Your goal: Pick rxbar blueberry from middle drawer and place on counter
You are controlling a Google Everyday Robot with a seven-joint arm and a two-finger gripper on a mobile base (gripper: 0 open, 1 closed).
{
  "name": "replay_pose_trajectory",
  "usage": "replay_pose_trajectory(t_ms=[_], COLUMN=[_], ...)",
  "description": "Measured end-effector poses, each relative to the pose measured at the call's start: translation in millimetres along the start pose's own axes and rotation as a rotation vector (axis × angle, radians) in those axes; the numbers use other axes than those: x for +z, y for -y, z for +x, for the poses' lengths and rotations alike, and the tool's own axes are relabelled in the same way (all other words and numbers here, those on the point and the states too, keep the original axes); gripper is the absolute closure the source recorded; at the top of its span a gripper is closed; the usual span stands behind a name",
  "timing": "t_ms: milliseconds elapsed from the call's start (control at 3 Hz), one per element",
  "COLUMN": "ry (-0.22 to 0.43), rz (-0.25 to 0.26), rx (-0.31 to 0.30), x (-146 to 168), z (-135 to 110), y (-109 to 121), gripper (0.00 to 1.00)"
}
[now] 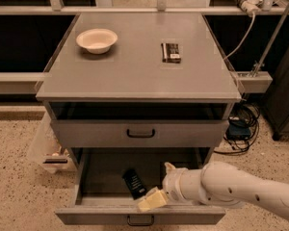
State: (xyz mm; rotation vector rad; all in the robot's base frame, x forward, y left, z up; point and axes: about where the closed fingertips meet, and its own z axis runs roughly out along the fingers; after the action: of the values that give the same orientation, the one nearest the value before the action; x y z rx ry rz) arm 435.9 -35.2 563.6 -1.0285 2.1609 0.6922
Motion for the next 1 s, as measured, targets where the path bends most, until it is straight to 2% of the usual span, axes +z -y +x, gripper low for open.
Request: replay_pose_trajectory(t_ms=[333,667,1000], ry=[0.026,-0.001,0.026], rz=[0.064,0.087,0.166], rx=[0.000,0.064,0.128], x=[6,23,58], z=[-7,19,37], y=[17,21,48], gripper=[0.00,0.00,0.00])
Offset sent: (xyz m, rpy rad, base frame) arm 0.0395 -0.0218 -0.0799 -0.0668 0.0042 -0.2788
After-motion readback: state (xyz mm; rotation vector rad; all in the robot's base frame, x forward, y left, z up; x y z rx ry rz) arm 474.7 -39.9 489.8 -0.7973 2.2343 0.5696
